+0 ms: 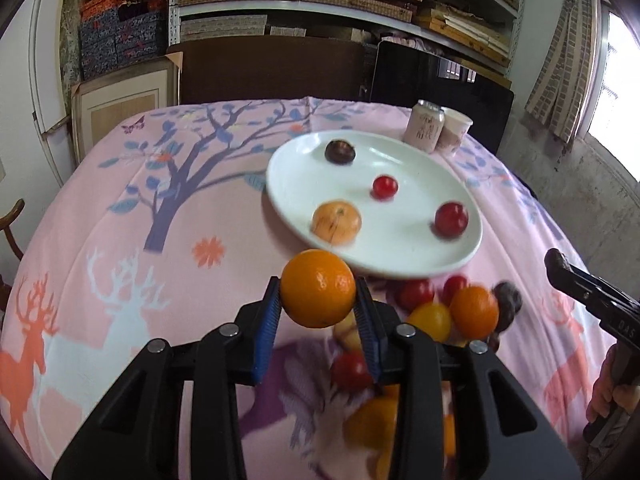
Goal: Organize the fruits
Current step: 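Carry the orange and dark fruit onto the white plate and release both, then withdraw both open grippers from the plate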
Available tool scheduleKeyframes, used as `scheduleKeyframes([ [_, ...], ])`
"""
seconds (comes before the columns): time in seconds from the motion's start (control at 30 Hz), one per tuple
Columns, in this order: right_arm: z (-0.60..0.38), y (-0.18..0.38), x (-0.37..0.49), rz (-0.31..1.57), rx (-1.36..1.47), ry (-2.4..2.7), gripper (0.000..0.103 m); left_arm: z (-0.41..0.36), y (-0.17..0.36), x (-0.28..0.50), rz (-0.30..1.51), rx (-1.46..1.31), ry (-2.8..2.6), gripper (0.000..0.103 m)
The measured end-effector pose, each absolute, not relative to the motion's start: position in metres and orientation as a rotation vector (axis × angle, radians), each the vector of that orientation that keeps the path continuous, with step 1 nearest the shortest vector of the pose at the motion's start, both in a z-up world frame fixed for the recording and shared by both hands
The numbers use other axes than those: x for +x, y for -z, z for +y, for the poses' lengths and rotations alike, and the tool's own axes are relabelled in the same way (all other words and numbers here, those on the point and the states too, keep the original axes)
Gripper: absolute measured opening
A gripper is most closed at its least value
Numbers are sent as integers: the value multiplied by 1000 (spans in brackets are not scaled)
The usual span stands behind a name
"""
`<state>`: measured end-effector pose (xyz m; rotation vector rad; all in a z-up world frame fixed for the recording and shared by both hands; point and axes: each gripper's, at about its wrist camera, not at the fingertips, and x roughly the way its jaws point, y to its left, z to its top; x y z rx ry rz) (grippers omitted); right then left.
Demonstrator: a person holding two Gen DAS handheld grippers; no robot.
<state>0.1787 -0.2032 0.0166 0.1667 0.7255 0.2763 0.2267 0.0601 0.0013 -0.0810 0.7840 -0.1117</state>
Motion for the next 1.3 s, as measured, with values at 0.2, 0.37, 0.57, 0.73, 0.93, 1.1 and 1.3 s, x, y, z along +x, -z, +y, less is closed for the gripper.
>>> scheduleKeyframes([
  [0.2, -175, -43, 241, 711, 103, -290, 47, 46, -15, 281, 769, -82, 138, 36],
  [0.37, -147, -31, 291, 752, 75, -313, 47, 45, -8, 335, 794, -99, 133, 35],
  [0.57, -120, -9, 319, 794, 25, -352, 47, 48, 18, 372, 853, -116, 149, 36],
  [0.73, -125, 4, 318, 814, 0, -339, 49, 56, 23, 377, 852, -135, 158, 63],
  [0.93, -147, -13, 305, 768, 76, -313, 66, 51, 8, 365, 806, -99, 141, 76],
  [1.1, -169, -17, 271, 739, 117, -278, 72, 44, -5, 333, 793, -88, 153, 85],
  [1.3, -200, 1, 222, 767, 182, -211, 86, 56, 18, 255, 820, -88, 116, 95],
])
